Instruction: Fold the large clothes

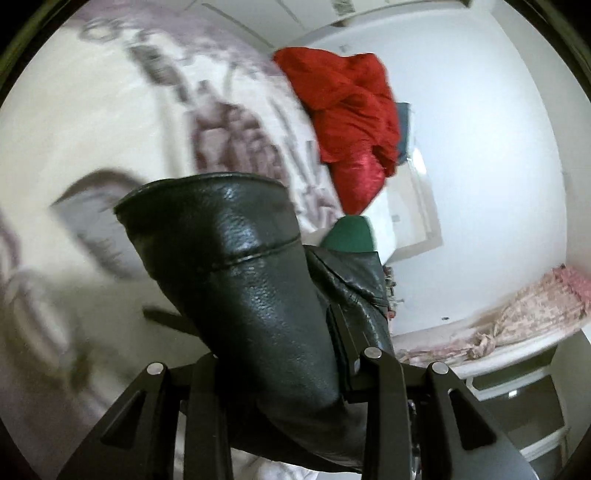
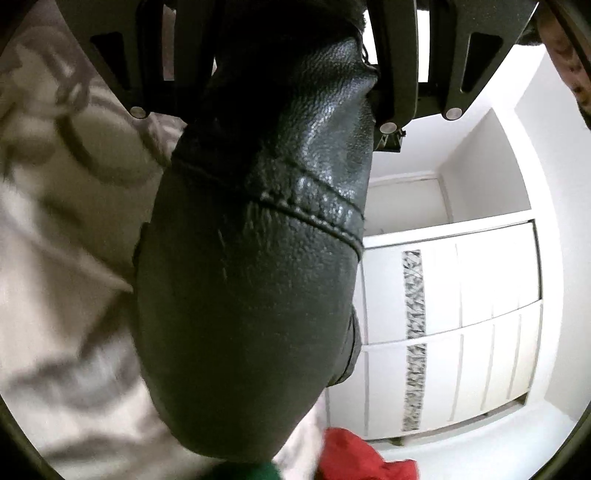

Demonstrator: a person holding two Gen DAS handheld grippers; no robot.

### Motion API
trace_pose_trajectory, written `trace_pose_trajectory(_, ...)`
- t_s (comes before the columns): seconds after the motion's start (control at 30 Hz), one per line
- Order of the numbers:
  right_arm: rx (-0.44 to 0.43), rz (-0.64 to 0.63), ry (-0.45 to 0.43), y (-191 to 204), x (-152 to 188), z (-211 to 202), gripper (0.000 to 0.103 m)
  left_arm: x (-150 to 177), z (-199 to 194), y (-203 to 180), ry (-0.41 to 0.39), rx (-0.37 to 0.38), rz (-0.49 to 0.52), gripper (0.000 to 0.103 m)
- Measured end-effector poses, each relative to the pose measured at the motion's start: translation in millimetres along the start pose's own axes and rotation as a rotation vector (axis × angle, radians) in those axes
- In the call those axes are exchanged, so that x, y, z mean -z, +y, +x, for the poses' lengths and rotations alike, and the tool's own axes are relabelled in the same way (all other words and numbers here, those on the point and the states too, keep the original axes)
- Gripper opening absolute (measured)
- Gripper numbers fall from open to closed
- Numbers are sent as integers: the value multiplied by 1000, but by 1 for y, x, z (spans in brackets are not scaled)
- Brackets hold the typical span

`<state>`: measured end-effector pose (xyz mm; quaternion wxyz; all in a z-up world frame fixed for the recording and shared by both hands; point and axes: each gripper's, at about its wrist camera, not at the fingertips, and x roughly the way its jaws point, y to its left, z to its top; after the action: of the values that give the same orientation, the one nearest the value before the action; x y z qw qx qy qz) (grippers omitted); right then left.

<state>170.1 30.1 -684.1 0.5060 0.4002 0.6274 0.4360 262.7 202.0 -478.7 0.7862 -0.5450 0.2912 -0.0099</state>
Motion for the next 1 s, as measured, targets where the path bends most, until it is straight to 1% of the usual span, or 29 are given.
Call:
trace_pose_trajectory(0.13,-31,-51,-62,43,-46,-49,48,-28,30,-52,-11,63,66,27)
trace_pose_trajectory(0.23,-45,-101,-116,77,-91,-81,48,-56,68,-101,-10,127,115,27)
trace_pose_trajectory(0.27,-49,-123,-128,87,-101,-106,48,-63,79,-118,-9,148,139,27)
trace_pose_trajectory(0.33,-59,-160,-159,107,-139,-132,48,-75,103,-143,-8,176,171,27)
trace_pose_trajectory(0.37,-60,-182,-172,118,-164,-141,48,-82,120,-157,-8,198,187,27)
trace_pose_trajectory(0.47,-65,-209,-204,124,-221,-182,48,-93,171,-186,4,236,225,27)
trace_pose_trajectory(0.53,-74,-219,-208,114,-260,-203,48,-97,207,-198,17,247,252,27)
trace_pose_trajectory(0.6,-73,-216,-208,90,-304,-219,48,-96,248,-197,45,242,281,28)
trace_pose_trajectory(0.63,-65,-212,-207,77,-324,-223,48,-94,268,-194,64,231,296,28)
trace_pose_trajectory(0.67,-66,-182,-200,54,-343,-228,48,-90,289,-187,90,209,308,28)
trace_pose_trajectory(0.7,-56,-144,-201,28,-360,-229,48,-86,317,-174,132,170,316,28)
trace_pose_trajectory(0.73,-31,-115,-202,24,-364,-208,48,-82,341,-160,176,123,322,28)
trace_pose_trajectory(0.77,-4,-85,-193,3,-372,-209,48,-78,362,-143,220,74,330,30)
trace_pose_trajectory(0.8,29,-34,-185,-26,-382,-209,49,-74,376,-131,254,44,333,31)
trace_pose_trajectory(0.83,43,-2,-184,-42,-388,-208,52,-72,386,-123,283,30,327,36)
trace_pose_trajectory(0.87,67,20,-185,-58,-393,-208,54,-71,393,-112,309,28,314,36)
trace_pose_trajectory(0.9,80,28,-189,-65,-396,-208,59,-71,395,-109,322,41,313,36)
trace_pose_trajectory(0.93,88,42,-194,-71,-399,-209,63,-70,395,-110,332,46,329,36)
trace_pose_trajectory(1.0,121,46,-202,-70,-402,-215,67,-69,393,-117,346,32,360,36)
